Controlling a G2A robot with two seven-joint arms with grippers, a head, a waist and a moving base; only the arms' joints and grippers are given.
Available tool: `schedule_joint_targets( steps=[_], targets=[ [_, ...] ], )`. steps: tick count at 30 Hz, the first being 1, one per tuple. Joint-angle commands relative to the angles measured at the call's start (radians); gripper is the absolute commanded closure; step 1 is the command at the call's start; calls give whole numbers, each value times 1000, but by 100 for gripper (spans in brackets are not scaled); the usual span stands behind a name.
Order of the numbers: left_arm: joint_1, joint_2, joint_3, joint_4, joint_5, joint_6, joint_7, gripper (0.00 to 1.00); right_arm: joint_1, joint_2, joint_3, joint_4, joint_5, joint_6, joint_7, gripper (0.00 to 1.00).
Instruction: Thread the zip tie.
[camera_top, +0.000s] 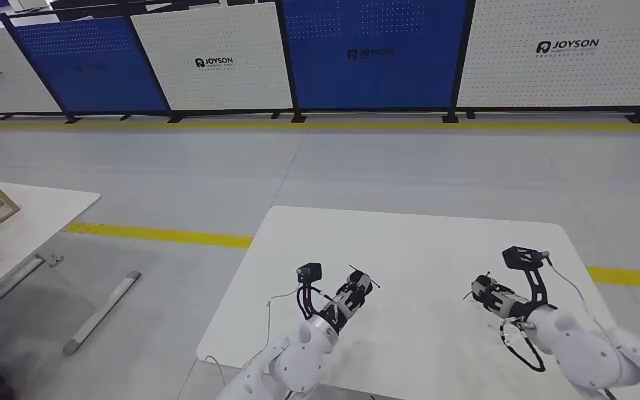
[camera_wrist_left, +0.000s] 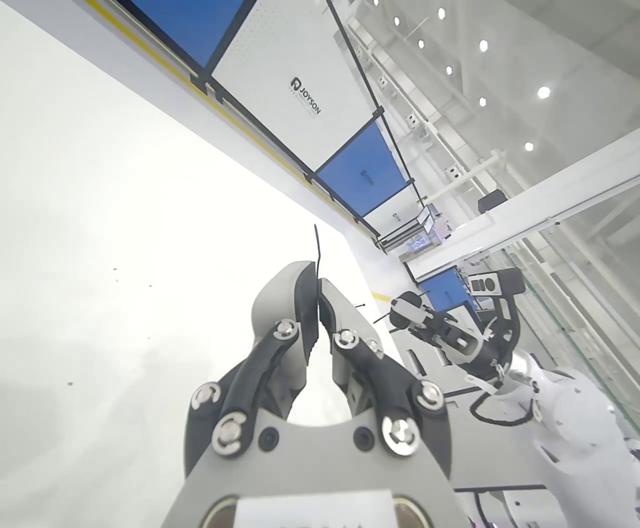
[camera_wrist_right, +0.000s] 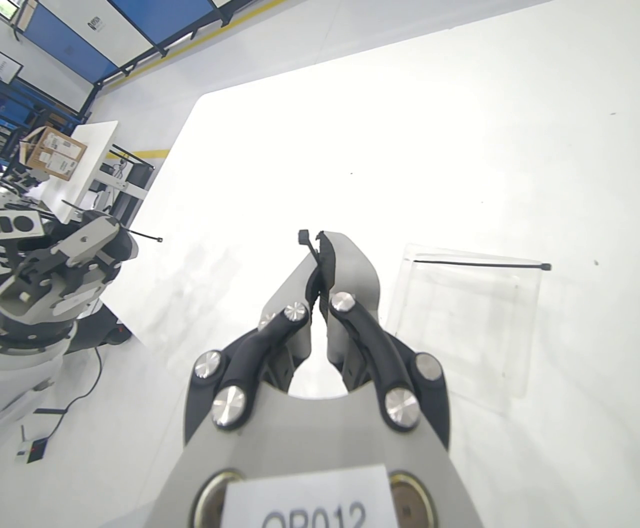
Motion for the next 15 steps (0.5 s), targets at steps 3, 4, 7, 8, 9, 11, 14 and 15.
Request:
schedule_joint_targets(
  steps=[3,4,7,8,9,11,14,15],
  targets=[
    [0,0,0,0,0,0,0,100,-95,0,27,-51,-2,-11,-159,100],
    [0,0,0,0,0,0,0,100,-132,2,35,-77,-13,-16,-203,100],
    [0,0,0,0,0,0,0,100,-204,3,39,-138,-52,20,-274,100],
    [0,0,0,0,0,0,0,100,-223,1,37,-160,-78,50,-292,100],
    [0,0,0,0,0,0,0,100,-235,-1,34,-179,-92,78,-308,100],
    [0,0,0,0,0,0,0,100,-251,-7,27,-207,-118,109,-328,100],
    [0,0,0,0,0,0,0,100,-232,-18,20,-194,-131,124,-295,100],
    [0,0,0,0,0,0,0,100,-232,-18,20,-194,-131,124,-295,100]
  ],
)
